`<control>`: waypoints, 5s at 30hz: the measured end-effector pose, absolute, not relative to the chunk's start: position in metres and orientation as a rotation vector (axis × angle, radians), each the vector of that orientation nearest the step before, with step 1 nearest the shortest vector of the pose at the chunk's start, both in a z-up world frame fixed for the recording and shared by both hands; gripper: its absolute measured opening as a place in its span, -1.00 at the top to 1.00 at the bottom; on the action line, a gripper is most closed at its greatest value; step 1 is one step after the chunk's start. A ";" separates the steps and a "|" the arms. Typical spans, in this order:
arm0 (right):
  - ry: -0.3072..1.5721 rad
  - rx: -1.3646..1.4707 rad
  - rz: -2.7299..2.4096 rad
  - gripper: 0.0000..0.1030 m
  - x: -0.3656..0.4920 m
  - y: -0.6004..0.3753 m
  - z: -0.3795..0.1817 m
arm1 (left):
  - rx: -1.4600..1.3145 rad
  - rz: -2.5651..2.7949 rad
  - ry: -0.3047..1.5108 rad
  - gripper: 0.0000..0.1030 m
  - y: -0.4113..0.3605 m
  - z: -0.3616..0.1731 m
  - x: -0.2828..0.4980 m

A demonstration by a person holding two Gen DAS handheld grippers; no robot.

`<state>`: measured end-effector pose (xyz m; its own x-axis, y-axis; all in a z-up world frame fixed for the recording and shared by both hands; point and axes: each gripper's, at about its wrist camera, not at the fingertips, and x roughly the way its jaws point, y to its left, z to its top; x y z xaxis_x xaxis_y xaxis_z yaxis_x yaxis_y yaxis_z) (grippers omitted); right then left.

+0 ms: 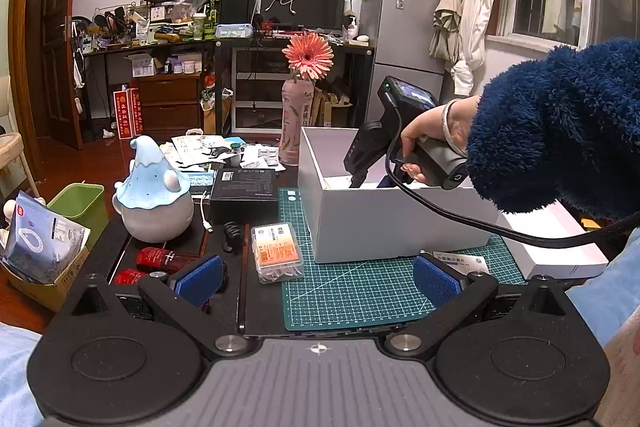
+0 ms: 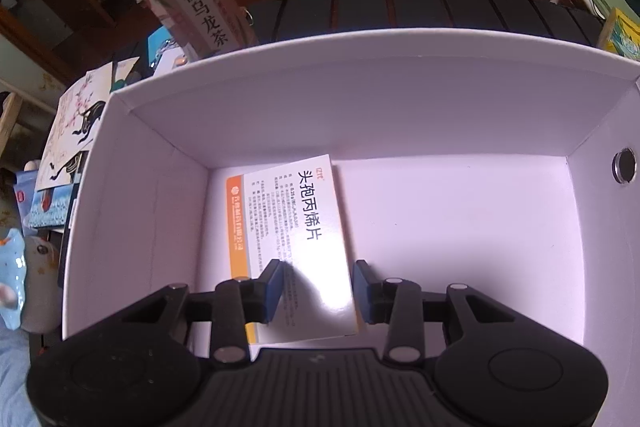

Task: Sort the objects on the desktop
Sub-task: 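Open the right gripper to release the medicine box inside the white box, then raise the right tool out of the white box toward the white-and-blue medicine box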

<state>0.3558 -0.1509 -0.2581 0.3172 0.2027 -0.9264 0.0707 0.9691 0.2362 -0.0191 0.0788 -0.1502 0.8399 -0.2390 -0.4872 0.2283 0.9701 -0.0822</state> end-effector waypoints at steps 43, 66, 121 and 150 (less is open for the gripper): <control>1.192 0.220 0.137 0.28 0.365 -0.117 -0.256 | -0.021 -0.248 0.517 -1.00 0.078 -0.150 -0.017; 1.198 0.264 0.140 0.08 0.366 -0.113 -0.256 | -0.022 -0.247 0.523 -1.00 0.079 -0.151 -0.015; 0.770 0.046 0.354 -0.27 0.167 -0.213 -0.132 | 0.141 -0.196 0.535 -1.00 0.055 -0.152 -0.020; 0.749 0.001 0.549 -0.45 0.117 -0.197 -0.145 | 0.140 -0.199 0.621 -1.00 0.052 -0.157 -0.006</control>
<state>0.1168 -0.1972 -0.1451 0.5989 0.4742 -0.6453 -0.4733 0.8596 0.1924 -0.0062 0.0520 -0.1574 0.7949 -0.1428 -0.5897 0.2266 0.9714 0.0702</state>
